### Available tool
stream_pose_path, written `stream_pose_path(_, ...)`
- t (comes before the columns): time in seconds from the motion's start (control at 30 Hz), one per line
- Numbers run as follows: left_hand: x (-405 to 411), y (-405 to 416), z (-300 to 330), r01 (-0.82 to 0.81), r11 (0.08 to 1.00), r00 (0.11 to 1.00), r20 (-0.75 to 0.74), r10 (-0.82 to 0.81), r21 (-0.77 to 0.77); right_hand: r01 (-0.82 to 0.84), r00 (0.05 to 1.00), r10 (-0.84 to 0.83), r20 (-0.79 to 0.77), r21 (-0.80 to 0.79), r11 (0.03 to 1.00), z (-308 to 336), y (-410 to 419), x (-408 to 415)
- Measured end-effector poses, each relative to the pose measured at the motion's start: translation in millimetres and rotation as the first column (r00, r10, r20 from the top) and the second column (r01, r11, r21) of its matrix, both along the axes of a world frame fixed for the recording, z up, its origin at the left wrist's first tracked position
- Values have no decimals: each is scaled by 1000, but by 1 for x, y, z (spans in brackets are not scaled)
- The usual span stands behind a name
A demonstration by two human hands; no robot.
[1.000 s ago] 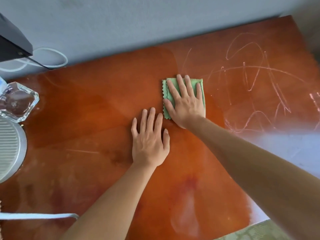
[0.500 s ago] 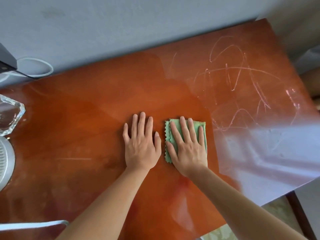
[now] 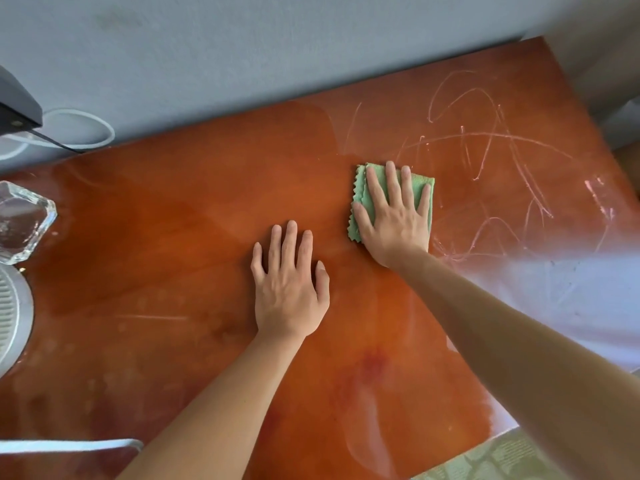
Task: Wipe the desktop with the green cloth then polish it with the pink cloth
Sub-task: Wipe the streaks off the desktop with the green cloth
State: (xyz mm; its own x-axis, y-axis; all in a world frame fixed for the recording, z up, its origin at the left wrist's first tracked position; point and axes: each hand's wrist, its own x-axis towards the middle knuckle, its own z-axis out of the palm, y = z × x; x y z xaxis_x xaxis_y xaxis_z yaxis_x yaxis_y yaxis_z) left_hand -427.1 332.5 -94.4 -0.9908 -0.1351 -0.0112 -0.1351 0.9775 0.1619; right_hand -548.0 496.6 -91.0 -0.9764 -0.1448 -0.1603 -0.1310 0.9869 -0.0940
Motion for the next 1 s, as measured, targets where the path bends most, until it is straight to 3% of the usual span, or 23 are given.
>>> stream_pose_path(0.27,0,1,3,-2,1000,1000,-17,2,18,3,1000,-3,12,12,1000,4,34,99)
stream_pose_path(0.47,0,0,1,0,1000,1000,3,0,19,2,1000,-3,21,30,1000,2,40,109)
stream_pose_path(0.6,-1,0,-1,3,1000,1000,-2,-3,12,-27,1000,27,15,15,1000,0,37,90)
stream_pose_path(0.87,-1,0,-1,7,1000,1000,-4,-7,10,-31,999,31,-12,19,999,1,0,-34)
stream_pose_path(1.0,0,-1,0,9,1000,1000,10,-9,6,-28,1000,28,5,5,1000,4,-9,-35)
